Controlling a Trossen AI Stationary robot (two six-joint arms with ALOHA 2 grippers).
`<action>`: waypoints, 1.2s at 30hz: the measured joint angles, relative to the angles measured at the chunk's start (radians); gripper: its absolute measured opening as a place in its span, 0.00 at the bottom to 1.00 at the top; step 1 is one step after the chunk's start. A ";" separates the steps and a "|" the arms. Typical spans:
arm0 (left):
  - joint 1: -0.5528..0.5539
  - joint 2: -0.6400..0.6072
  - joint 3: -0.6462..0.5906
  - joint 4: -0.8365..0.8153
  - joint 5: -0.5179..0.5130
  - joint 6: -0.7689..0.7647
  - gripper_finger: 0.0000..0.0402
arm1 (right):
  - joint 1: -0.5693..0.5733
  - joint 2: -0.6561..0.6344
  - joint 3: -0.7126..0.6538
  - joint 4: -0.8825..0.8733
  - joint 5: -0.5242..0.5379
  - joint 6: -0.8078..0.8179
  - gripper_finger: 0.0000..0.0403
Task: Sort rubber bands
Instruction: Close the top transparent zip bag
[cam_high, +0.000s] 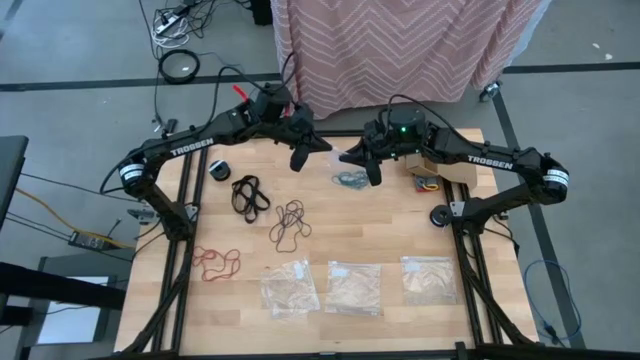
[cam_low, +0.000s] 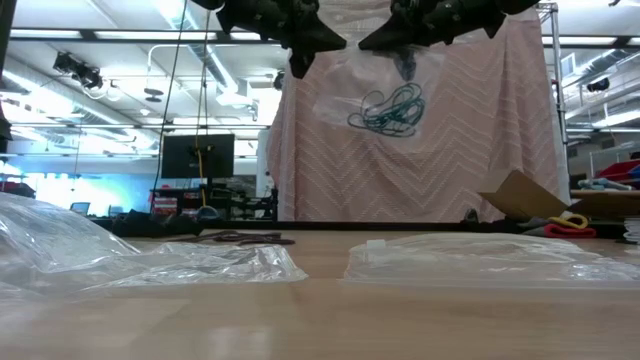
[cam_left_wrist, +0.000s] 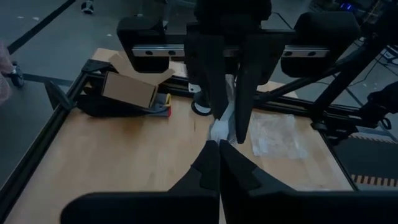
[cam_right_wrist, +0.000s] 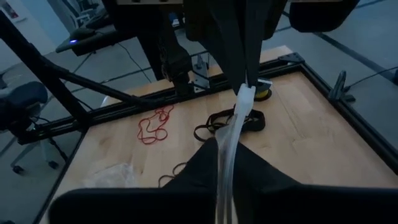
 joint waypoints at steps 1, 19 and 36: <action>0.000 0.000 0.000 0.000 0.001 0.000 0.00 | 0.000 0.000 0.000 0.007 -0.004 0.002 0.11; 0.000 0.000 0.000 -0.001 0.019 -0.001 0.00 | -0.021 0.002 0.000 0.086 -0.006 0.052 0.27; -0.027 0.000 0.000 0.033 0.026 -0.005 0.00 | -0.020 0.003 0.000 0.099 -0.018 0.062 0.20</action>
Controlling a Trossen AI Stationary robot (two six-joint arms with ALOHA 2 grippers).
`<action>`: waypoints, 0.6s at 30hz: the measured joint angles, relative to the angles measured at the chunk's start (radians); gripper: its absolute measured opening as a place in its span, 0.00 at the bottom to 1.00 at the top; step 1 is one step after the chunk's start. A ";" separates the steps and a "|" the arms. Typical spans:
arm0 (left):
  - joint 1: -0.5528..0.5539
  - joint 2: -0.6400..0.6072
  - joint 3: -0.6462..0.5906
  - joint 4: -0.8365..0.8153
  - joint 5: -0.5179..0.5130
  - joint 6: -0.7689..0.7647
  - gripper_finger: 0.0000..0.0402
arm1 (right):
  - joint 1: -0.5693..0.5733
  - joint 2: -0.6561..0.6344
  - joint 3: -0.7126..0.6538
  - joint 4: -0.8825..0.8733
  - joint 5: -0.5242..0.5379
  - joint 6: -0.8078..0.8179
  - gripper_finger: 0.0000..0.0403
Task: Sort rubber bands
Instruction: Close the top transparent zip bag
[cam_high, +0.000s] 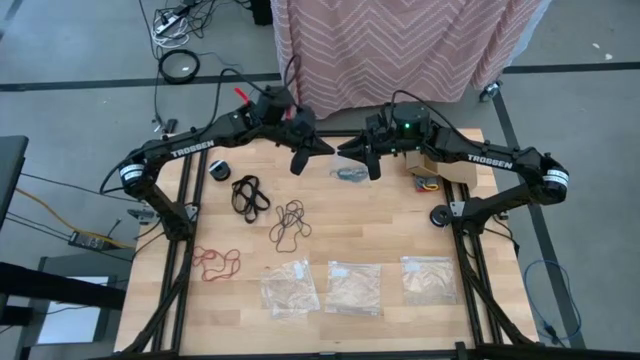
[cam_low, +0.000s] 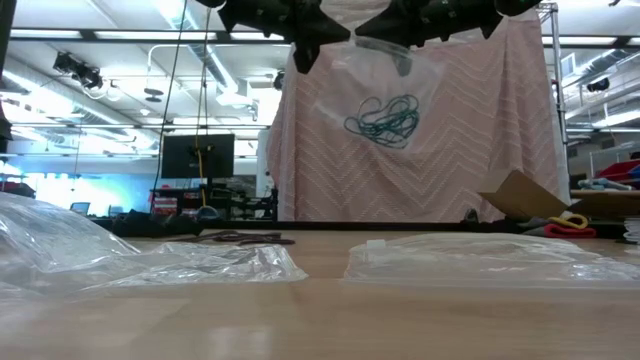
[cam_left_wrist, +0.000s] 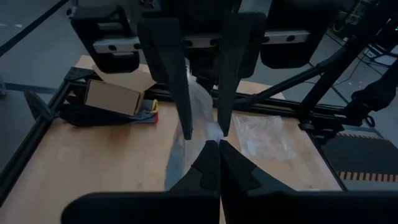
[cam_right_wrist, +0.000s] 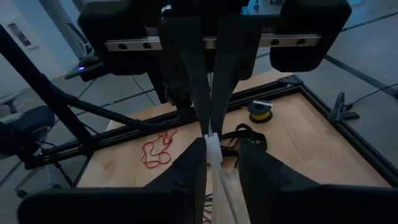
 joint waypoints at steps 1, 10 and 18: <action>0.000 0.000 0.000 0.007 0.000 -0.001 0.00 | 0.001 0.000 0.000 0.000 0.000 0.000 0.20; 0.000 0.000 0.000 0.011 0.002 -0.002 0.00 | 0.002 0.000 0.000 0.008 -0.004 0.016 0.19; 0.000 0.000 0.000 0.012 0.004 -0.003 0.00 | 0.002 0.000 0.000 0.011 -0.008 0.016 0.11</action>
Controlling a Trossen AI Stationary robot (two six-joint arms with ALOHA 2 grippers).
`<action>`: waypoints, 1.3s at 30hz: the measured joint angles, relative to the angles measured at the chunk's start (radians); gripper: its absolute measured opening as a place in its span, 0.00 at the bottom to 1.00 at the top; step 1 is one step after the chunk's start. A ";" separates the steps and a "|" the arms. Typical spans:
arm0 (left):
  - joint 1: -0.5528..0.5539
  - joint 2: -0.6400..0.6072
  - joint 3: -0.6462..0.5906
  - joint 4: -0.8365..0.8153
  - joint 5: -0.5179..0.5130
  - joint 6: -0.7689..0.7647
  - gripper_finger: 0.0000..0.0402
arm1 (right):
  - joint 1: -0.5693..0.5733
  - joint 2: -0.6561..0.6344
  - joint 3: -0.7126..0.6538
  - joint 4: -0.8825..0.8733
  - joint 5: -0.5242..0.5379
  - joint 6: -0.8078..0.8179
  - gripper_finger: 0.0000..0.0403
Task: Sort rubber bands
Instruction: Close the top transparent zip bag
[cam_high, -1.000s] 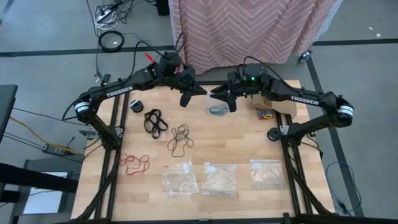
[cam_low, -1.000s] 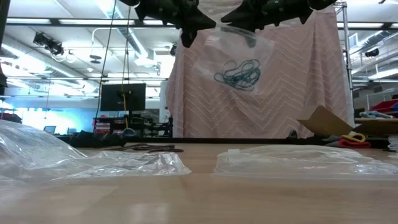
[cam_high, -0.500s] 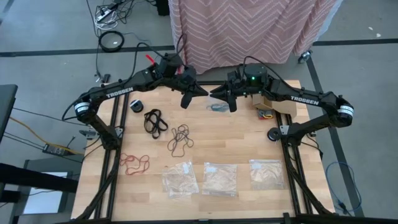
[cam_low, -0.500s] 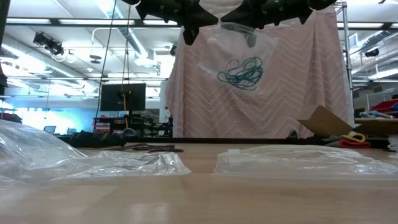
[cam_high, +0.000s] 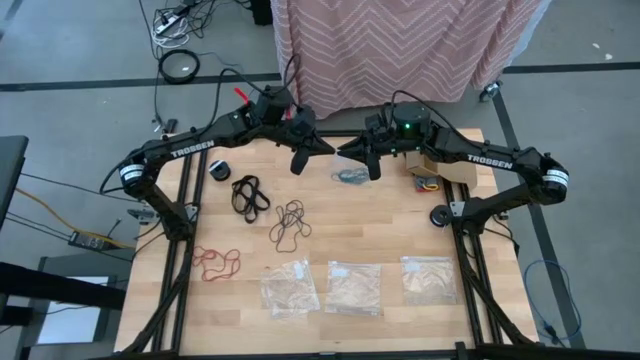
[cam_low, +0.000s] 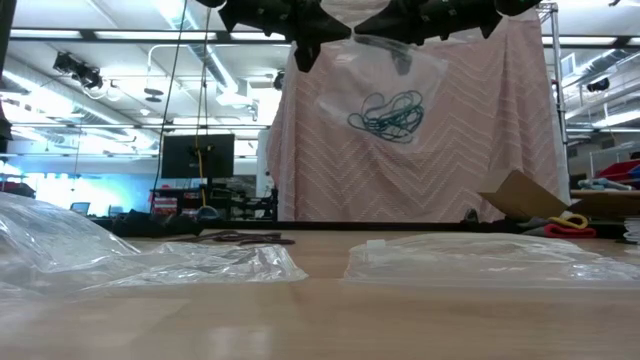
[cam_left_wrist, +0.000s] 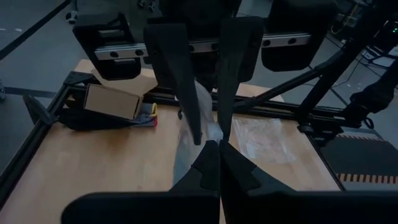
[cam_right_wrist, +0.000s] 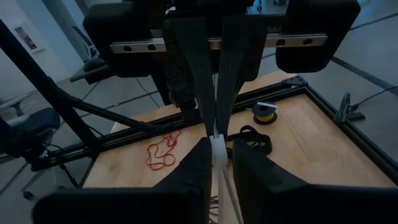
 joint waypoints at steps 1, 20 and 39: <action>0.000 0.000 0.000 0.001 0.000 0.000 0.00 | 0.000 0.000 0.000 0.000 -0.002 0.000 0.10; 0.010 0.001 0.000 0.006 0.001 -0.006 0.00 | 0.000 0.000 0.001 -0.024 0.010 0.001 0.00; 0.051 -0.007 0.000 -0.031 0.016 0.000 0.00 | -0.011 0.000 -0.001 -0.120 0.003 -0.006 0.00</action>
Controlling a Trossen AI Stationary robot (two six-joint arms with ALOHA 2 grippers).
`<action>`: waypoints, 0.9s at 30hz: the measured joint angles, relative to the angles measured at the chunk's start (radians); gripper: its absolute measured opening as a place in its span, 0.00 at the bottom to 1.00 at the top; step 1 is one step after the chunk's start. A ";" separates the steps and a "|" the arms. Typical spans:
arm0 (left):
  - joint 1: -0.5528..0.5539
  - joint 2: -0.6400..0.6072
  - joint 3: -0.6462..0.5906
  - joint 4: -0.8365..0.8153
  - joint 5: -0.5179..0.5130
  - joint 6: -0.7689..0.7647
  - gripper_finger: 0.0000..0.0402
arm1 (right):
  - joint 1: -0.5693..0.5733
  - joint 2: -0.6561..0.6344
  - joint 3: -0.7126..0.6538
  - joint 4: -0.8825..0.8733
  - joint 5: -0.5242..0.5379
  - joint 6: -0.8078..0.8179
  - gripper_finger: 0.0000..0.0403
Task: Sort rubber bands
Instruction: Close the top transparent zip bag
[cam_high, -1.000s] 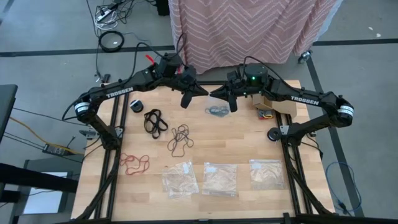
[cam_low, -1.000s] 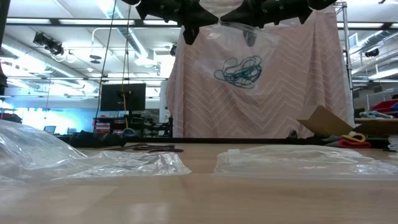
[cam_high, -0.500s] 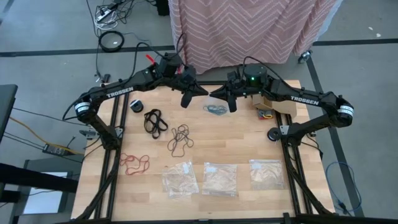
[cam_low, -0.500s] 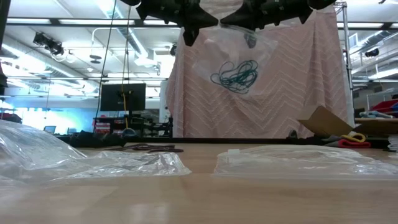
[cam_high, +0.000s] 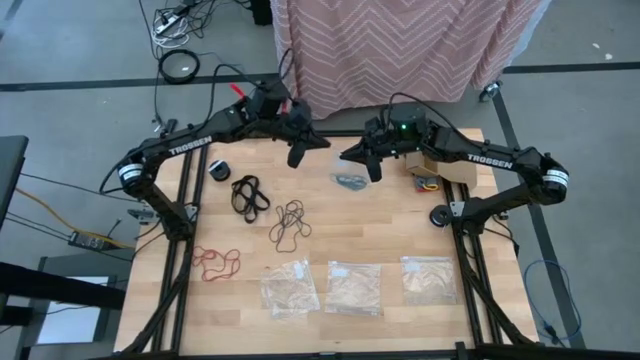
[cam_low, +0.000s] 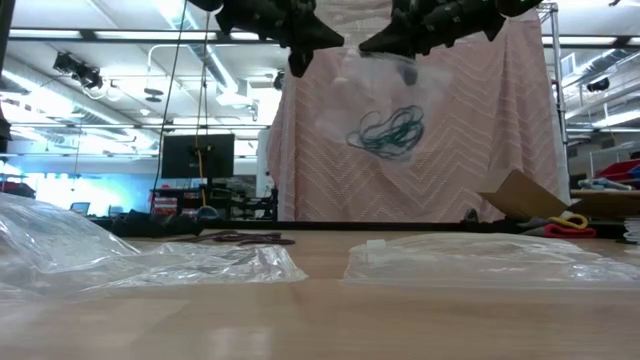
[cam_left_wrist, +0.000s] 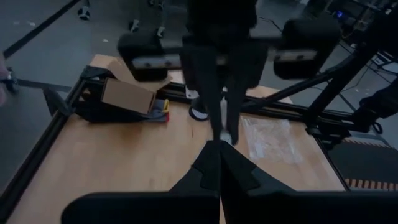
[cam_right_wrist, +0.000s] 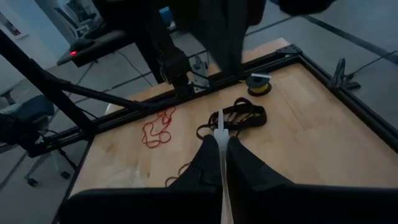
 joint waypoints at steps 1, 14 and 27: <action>0.002 0.000 0.000 -0.005 0.001 0.001 0.00 | -0.002 0.000 0.000 -0.004 0.000 0.000 0.00; 0.010 0.003 0.000 -0.038 0.020 0.008 0.08 | -0.007 0.000 0.000 0.005 -0.001 -0.013 0.00; -0.019 0.024 0.000 -0.016 0.007 -0.037 0.43 | -0.012 0.000 0.000 0.055 -0.001 -0.010 0.00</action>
